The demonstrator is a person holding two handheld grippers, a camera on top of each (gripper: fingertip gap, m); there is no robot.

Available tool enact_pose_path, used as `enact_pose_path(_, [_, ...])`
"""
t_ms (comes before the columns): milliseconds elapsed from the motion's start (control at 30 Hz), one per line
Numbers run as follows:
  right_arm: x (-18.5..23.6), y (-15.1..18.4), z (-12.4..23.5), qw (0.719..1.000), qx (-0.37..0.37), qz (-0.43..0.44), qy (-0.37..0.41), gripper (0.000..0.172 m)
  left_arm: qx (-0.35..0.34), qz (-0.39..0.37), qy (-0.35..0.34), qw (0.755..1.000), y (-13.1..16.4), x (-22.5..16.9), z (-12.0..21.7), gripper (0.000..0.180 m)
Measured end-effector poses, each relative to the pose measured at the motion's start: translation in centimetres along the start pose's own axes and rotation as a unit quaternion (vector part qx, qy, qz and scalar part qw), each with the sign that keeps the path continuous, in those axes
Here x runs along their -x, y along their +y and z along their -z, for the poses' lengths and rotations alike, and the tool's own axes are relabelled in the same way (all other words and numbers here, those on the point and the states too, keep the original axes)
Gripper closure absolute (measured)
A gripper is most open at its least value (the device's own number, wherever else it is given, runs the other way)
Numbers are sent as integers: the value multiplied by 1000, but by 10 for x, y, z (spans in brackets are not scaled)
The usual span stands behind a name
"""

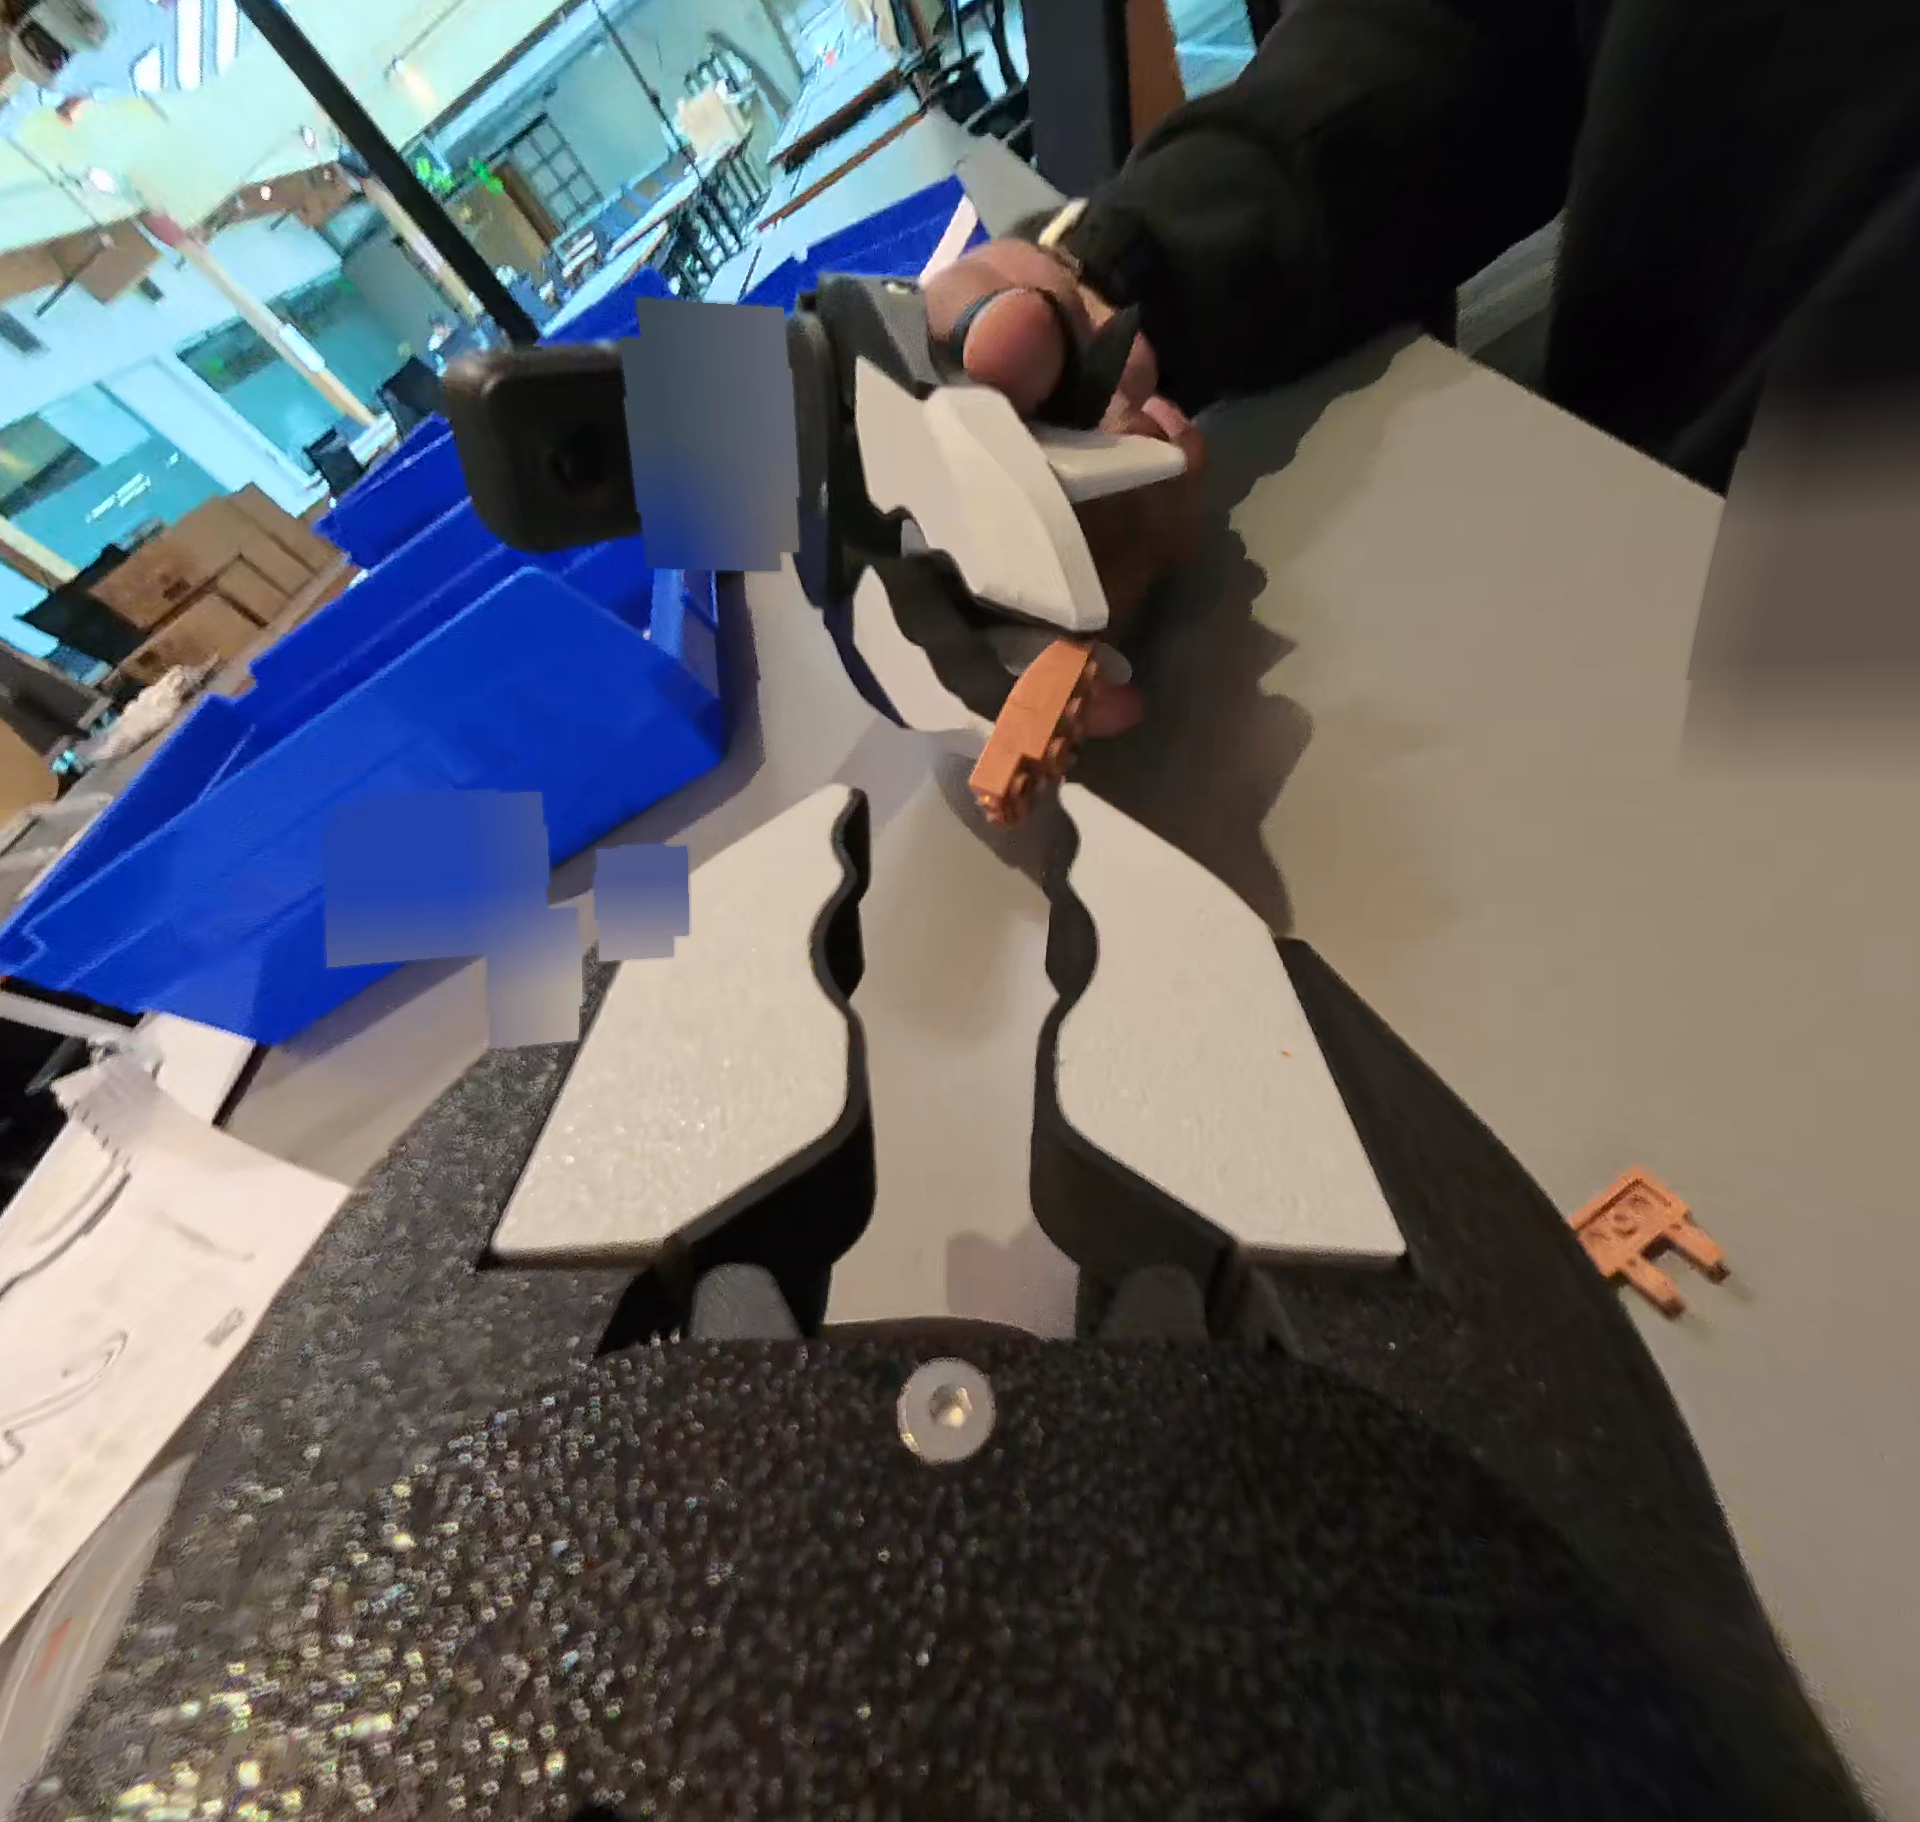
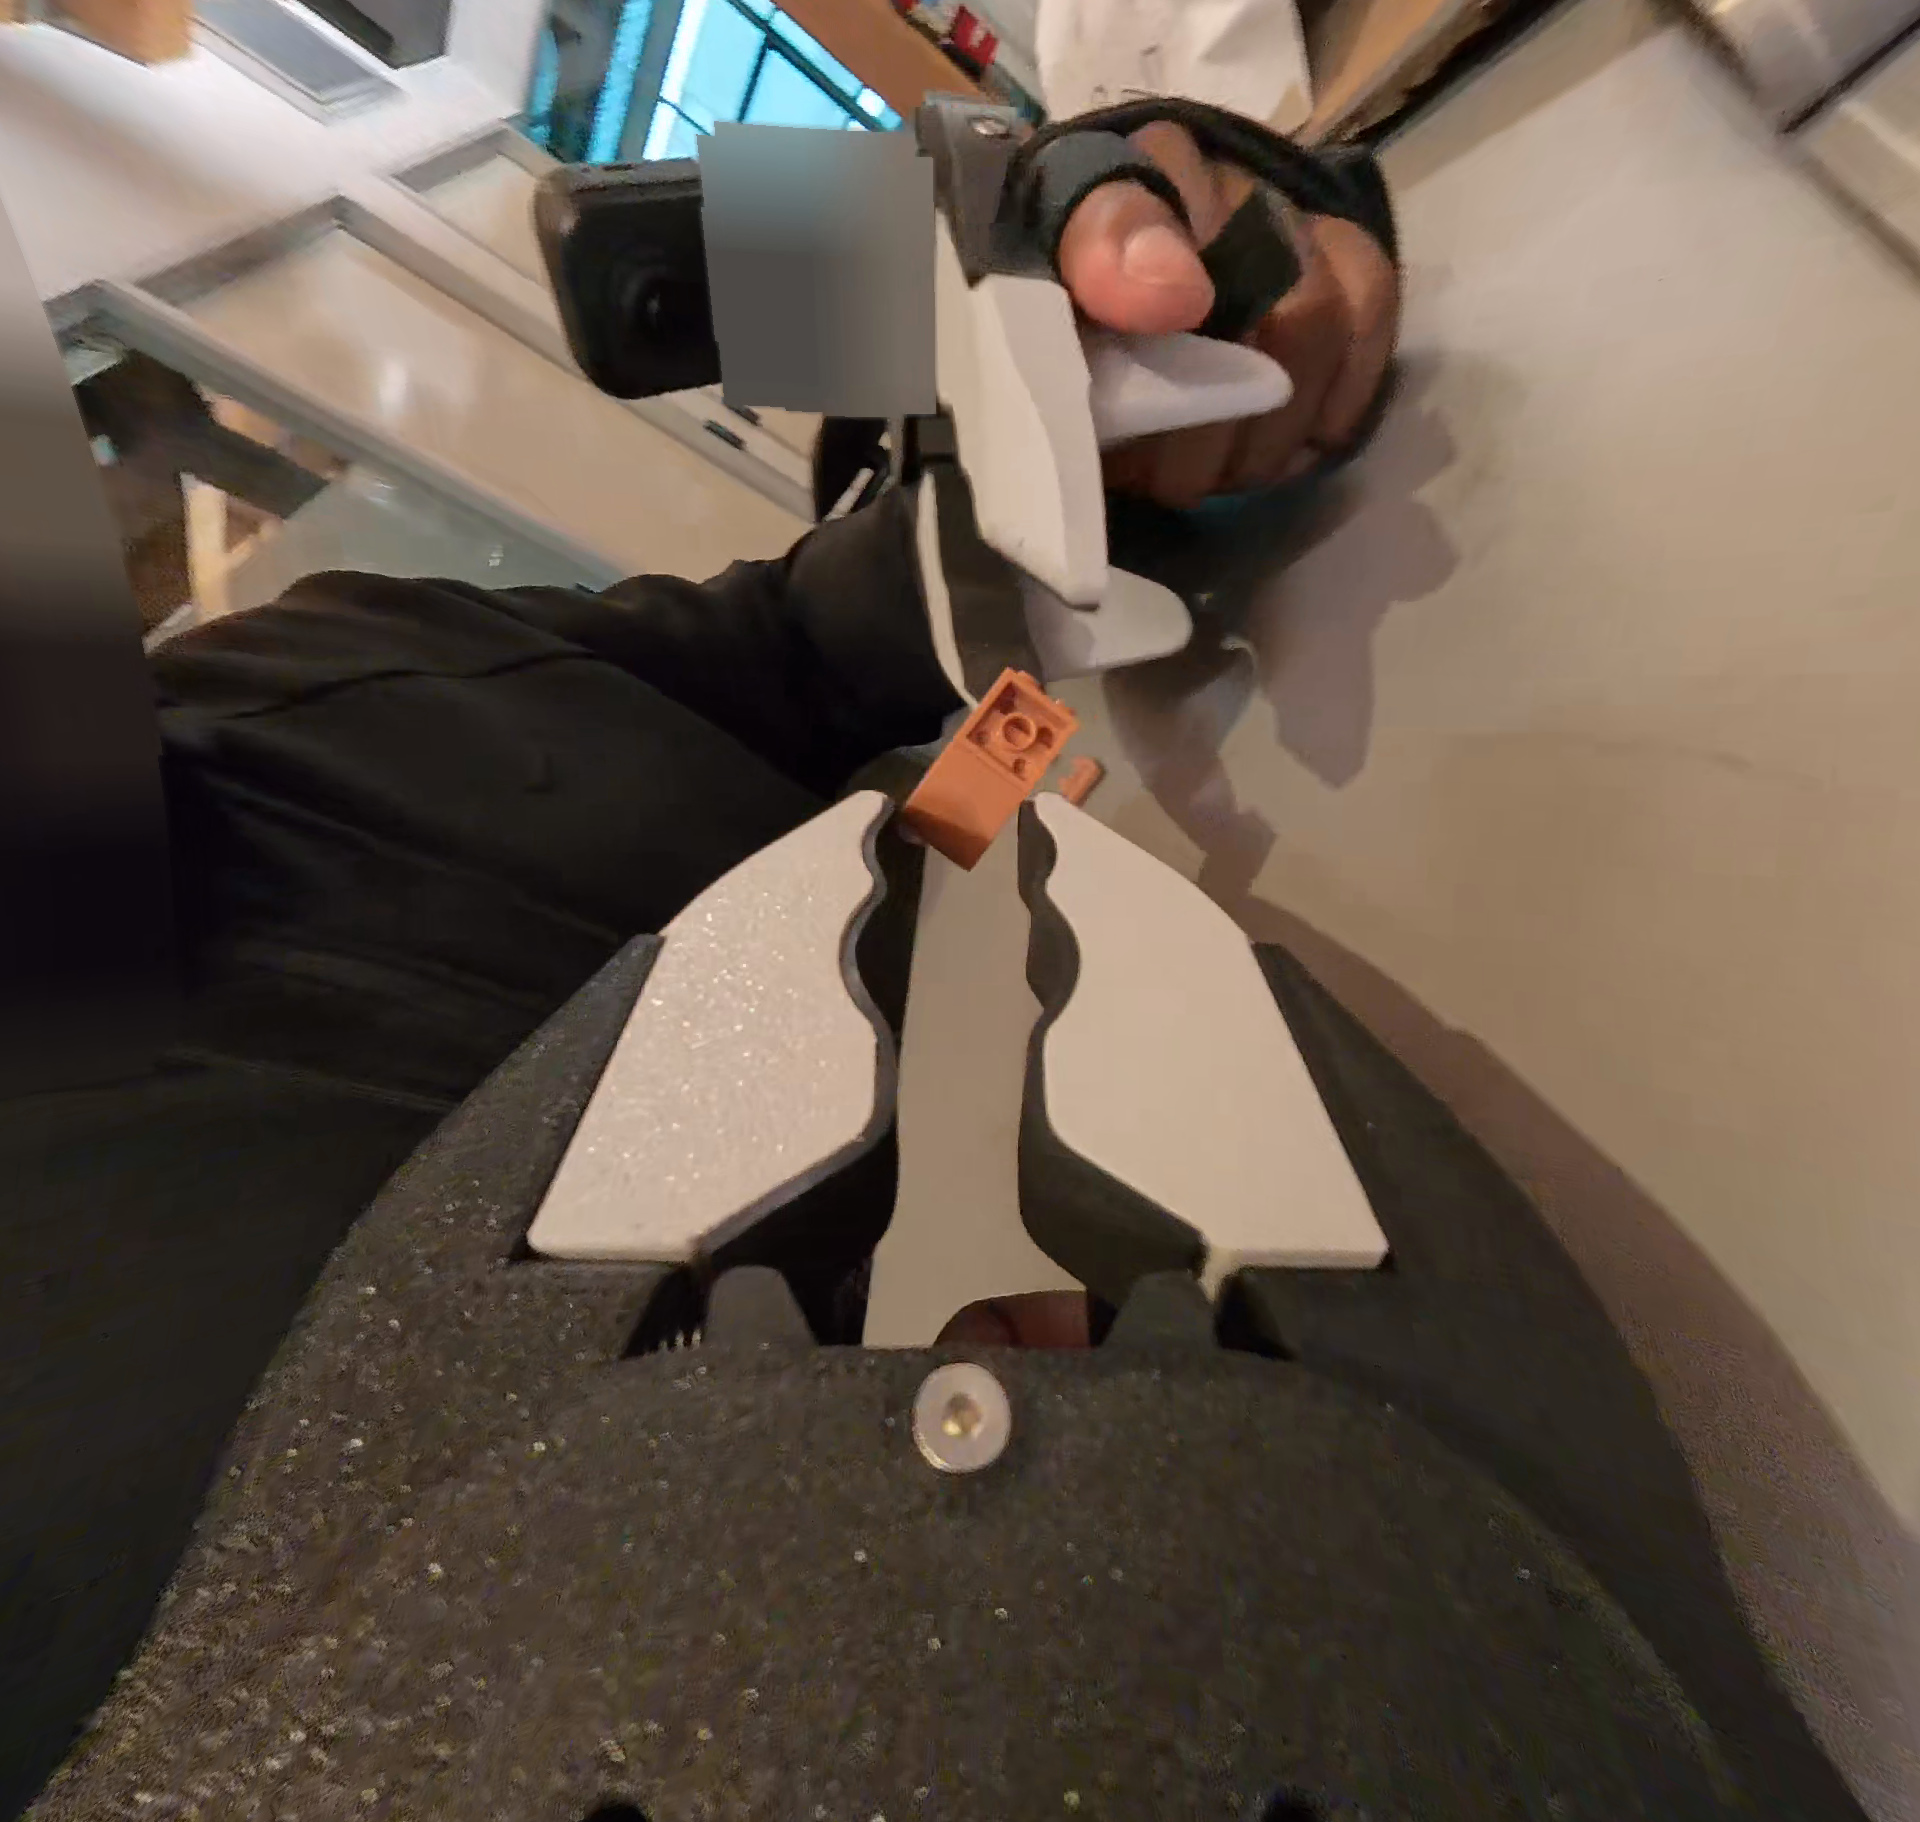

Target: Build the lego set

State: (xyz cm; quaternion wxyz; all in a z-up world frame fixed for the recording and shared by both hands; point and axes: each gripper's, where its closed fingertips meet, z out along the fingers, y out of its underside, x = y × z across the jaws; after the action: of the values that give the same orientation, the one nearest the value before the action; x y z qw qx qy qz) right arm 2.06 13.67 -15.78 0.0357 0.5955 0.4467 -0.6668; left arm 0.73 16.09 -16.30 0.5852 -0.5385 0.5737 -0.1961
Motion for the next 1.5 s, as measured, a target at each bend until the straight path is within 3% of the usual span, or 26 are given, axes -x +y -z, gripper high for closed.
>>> enact_pose_path(133, [7,0,-1,1000,-4,3,-21,150,-17,-12,28,999,-6,-10,-1,169])
enact_pose_path(433, [5,-4,3,1000,-20,-2,-20,149,-3,60,64,996,-5,-12,1,172])
enact_pose_path(567, [-5,-11,12,999,-39,26,21,141,14,110,59,992,-2,-6,1,172])
enact_pose_path(667, [-15,-22,26,986,-62,120,96,137,51,176,56,981,7,-1,-2,172])
enact_pose_path(767, [-25,-25,38,949,-50,248,186,134,80,283,60,954,14,-1,-5,172])
enact_pose_path(900, [-33,-22,42,873,-9,403,273,132,81,442,64,891,20,2,-6,172])
enact_pose_path(1033, [-42,-20,35,789,41,516,331,130,62,514,73,853,20,3,-4,173])
enact_pose_path(1267, [-38,-25,22,668,58,645,367,130,69,544,90,832,22,-3,-4,172])
enact_pose_path(1400, [-41,-21,17,635,80,672,372,140,76,545,98,829,23,-7,-6,172])
enact_pose_path(1500, [-41,-17,13,628,89,681,367,147,82,542,102,830,23,-9,-7,172])
